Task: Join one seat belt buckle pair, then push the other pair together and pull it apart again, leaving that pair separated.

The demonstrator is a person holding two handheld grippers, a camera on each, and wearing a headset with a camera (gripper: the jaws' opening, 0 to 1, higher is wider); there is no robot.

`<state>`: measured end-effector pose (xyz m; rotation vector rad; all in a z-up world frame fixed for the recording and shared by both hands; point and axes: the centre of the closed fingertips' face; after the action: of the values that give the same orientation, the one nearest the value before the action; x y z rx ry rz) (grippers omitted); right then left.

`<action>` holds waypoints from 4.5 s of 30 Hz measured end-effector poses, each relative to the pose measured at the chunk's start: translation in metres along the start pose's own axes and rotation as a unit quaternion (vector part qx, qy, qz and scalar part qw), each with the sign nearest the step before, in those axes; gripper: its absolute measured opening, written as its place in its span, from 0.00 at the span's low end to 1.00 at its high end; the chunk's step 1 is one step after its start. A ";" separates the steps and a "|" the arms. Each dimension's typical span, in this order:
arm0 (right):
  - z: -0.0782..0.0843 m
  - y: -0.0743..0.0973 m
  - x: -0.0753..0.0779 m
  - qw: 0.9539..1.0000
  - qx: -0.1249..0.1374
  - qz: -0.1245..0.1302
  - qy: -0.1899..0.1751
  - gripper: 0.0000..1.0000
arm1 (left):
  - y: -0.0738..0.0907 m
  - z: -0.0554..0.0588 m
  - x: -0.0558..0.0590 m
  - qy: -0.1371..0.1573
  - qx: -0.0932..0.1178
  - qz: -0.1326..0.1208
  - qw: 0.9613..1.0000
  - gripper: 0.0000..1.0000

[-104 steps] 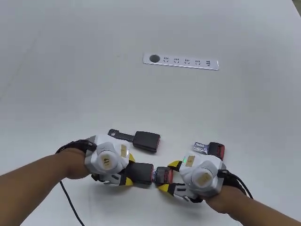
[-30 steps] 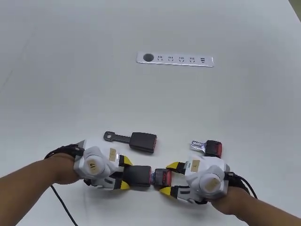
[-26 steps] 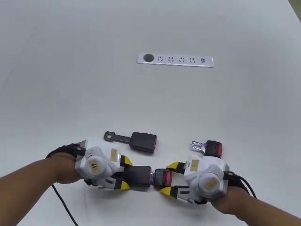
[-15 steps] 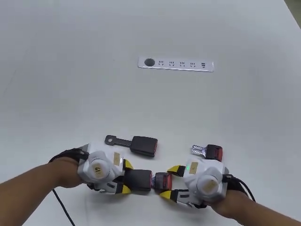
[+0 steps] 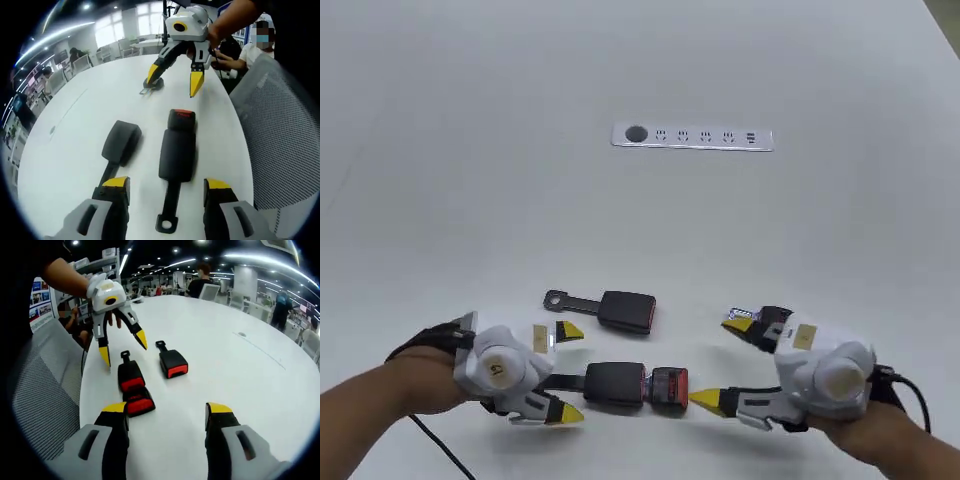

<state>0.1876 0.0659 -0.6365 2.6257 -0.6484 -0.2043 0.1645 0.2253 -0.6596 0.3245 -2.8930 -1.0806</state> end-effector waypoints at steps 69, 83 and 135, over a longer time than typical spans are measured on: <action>0.066 0.016 0.084 0.989 -0.124 -0.067 0.043 0.35 | -0.069 -0.018 -0.072 -0.008 0.016 0.054 0.998 0.39; 0.065 0.008 0.075 0.987 -0.129 -0.088 0.039 0.34 | -0.067 -0.018 -0.070 -0.014 0.009 0.052 0.999 0.36; 0.025 -0.068 0.041 0.988 -0.086 -0.121 0.053 0.34 | -0.072 -0.016 -0.067 -0.009 -0.011 0.050 0.999 0.36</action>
<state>0.2456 0.0915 -0.6905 2.5227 -0.2622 -0.1823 0.2449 0.1752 -0.6918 0.1665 -2.8764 -1.1030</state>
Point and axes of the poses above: the centre of the closed fingertips' face, and the gripper's own axes: y roughly backward along the fingers, x roughly to its right, z roughly out of its underside, and after that the axes turned 11 degrees about x, right-handed
